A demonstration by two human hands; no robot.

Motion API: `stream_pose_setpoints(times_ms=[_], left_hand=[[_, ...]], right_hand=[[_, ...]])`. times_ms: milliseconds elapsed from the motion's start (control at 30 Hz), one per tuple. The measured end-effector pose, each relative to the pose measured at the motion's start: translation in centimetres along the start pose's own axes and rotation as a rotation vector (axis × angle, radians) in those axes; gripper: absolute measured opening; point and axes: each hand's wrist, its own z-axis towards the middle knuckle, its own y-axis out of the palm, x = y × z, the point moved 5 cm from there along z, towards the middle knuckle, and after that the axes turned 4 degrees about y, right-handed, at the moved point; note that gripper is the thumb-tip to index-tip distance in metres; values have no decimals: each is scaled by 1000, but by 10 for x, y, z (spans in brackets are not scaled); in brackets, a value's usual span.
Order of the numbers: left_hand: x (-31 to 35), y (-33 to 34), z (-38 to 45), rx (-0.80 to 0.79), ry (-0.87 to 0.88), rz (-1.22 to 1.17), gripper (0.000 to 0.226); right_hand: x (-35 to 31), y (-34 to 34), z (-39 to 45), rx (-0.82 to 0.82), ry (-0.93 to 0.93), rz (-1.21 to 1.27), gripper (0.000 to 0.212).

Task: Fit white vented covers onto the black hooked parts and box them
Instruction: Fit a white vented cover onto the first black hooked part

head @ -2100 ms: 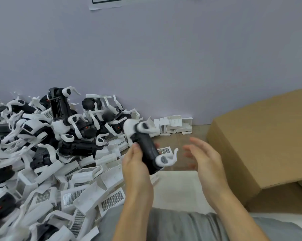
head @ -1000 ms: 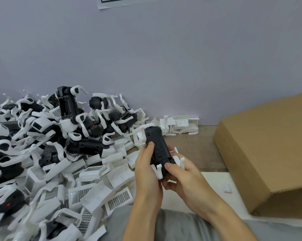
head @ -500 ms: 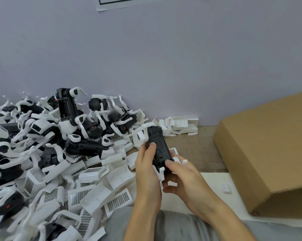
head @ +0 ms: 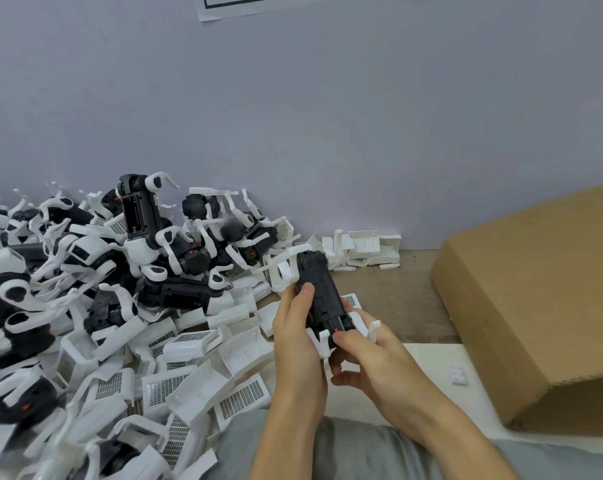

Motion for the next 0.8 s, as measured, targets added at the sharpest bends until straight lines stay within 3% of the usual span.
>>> stream_pose_setpoints(times_ms=[100,233,300,367,433,600,700,800], left_hand=[[1,-1,-2,-15,-26,-1,21],[4,-7,1,10,-74,-178,43],[10,-17,6,104,-37,-331,37],[17,-26,12,184,-30,-488,30],[22,-34,16,211,-28,-558,28],[24,-34,18,97,-7,-540,28],[22,-28,18,82,3,-411,19],[19,-31,19,142,3,-245,32]], right_hand=[[0,-1,-1,7,2,-22,28],[-5,-2,-6,-148,28,-28,51],[-4,-14,-5,-35,53,-72,50],[-2,-35,-1,219,54,-275,37],[-6,-46,4,334,8,-537,34],[-28,-40,43,270,-82,-1082,43],[-30,-33,67,189,33,-1311,48],[-23,-25,81,119,148,-1501,10]])
